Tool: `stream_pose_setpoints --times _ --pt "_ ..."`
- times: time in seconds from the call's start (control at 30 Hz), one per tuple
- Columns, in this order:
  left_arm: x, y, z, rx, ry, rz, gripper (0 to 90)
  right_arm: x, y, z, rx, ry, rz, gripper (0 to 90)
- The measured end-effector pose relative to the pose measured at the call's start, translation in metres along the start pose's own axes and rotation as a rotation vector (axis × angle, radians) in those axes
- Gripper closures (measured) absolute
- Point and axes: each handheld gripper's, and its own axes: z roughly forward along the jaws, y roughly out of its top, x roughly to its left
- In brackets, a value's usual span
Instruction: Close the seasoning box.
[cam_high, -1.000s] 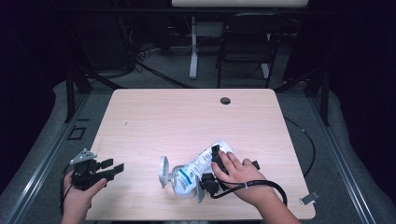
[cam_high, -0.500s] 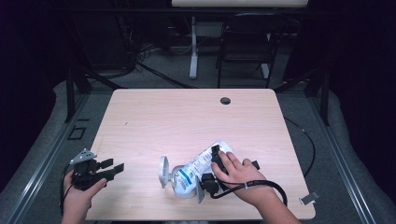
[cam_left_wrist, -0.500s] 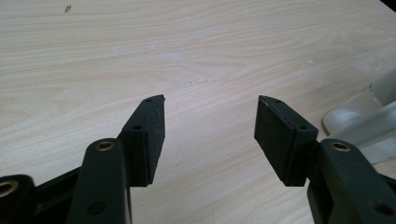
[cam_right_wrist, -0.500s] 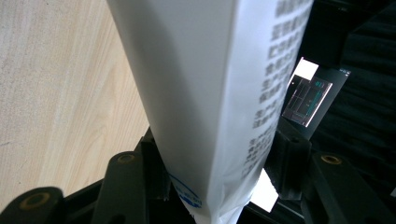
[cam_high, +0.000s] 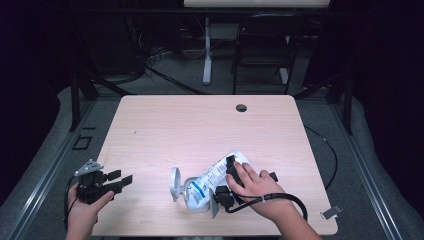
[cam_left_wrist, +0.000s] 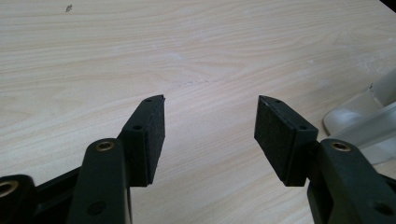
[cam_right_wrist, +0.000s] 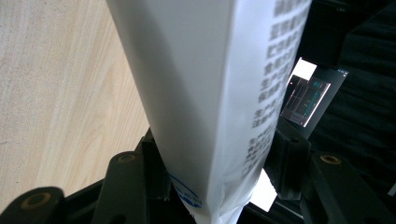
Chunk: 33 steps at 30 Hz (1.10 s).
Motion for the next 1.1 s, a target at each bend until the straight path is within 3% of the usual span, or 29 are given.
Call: stream_pose_setpoints --times 1.1 --pt "0.0002 0.0006 -0.0014 0.002 0.001 0.001 43.7 -0.0005 0.0005 -0.0011 0.005 -0.004 -0.009 53.4"
